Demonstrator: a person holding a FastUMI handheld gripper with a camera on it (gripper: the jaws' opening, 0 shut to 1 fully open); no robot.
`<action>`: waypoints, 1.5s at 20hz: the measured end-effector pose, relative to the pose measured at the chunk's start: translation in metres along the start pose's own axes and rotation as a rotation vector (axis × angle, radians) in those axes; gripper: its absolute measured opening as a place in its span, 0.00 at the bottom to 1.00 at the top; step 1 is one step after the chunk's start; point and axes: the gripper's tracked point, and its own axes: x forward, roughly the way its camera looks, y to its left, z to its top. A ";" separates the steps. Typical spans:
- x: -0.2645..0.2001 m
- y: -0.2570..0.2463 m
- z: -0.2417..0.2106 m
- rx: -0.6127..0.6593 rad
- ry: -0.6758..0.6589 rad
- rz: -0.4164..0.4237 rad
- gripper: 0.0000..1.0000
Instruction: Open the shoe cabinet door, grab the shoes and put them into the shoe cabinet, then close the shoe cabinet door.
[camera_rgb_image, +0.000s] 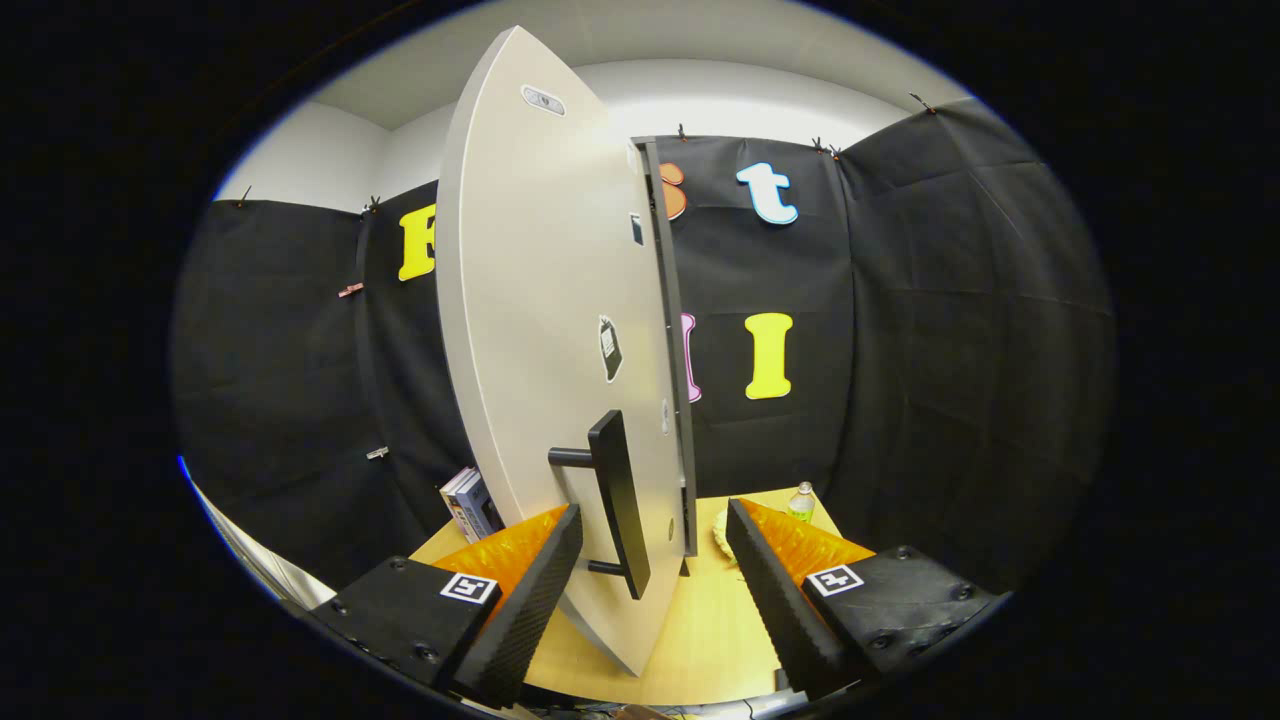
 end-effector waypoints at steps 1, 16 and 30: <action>0.004 0.013 -0.001 -0.001 -0.001 -0.002 0.96; 0.065 0.168 -0.020 0.019 -0.005 0.093 0.98; 0.050 0.176 -0.011 -0.023 -0.037 0.095 0.98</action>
